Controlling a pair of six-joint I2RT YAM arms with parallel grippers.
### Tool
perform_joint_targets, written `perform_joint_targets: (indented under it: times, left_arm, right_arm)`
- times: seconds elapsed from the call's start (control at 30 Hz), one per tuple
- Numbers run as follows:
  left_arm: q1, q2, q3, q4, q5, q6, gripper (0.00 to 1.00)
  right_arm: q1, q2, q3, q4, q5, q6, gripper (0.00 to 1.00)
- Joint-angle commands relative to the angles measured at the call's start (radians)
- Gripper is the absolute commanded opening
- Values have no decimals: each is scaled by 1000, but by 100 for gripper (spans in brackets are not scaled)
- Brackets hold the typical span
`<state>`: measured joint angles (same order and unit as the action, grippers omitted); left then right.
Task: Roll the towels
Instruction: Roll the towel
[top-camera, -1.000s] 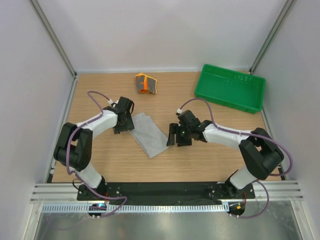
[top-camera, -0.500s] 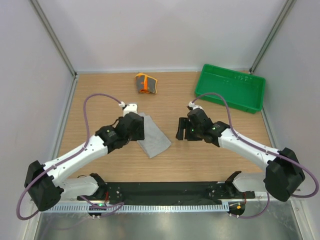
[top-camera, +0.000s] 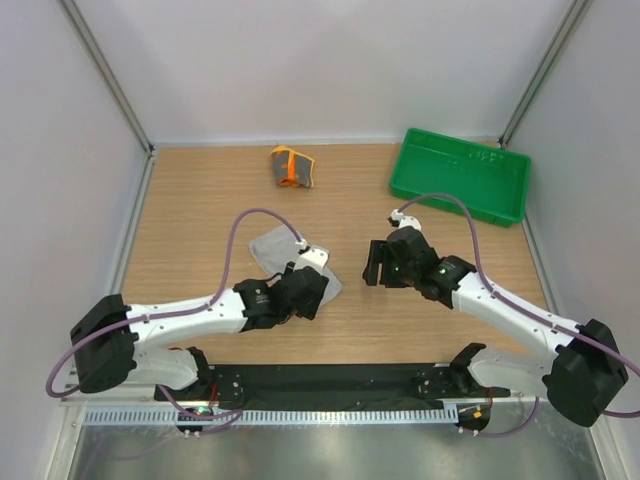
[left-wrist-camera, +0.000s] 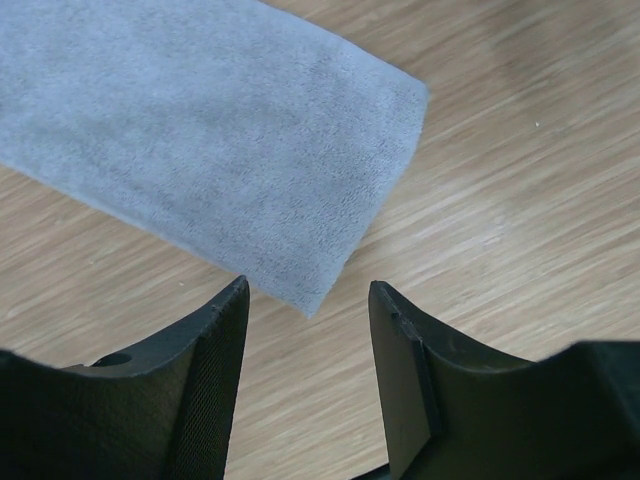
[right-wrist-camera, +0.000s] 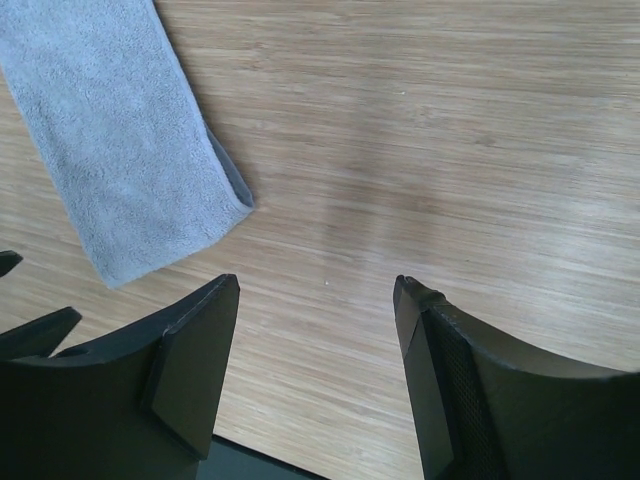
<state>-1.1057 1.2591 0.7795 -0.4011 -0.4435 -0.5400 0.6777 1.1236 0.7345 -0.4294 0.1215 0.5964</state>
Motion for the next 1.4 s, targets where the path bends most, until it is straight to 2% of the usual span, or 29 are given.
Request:
perform_joint_targets:
  times: [0.0,0.13,0.37,0.57,0.7,0.83,1.13,1.23,1.37]
  left_arm:
    - [-13,49,7,111,6,40,52]
    - [-16,126,10,137,31,61,50]
    - [-14,183,0,168,22,87,56]
    - [-14,232,-37,206,25,80,56]
    - [-13,266,-22,171,-41,57,57]
    - [3,312,-9,145,-37,20,57]
    - [4,321,-22,159,41,-43,58]
    - [4,332,10,160,72,-64,54]
    - [4,319,49,130,43,-77,58]
  right_arm:
    - [-3,-28,-18,6,33,0,70]
    - [-4,-31,-32,4,38,0,70]
    - [-4,-28,-40,4,44,0,70]
    - [-4,-12,-41,14,43,-3,70]
    - [-6,2,-40,21,40,-1,70]
    - [-6,10,-38,20,41,-4,70]
    - [-9,28,-43,29,43,-3,70]
    - [-10,41,-43,40,38,-1,70]
    - [-10,53,-37,43,33,3,70]
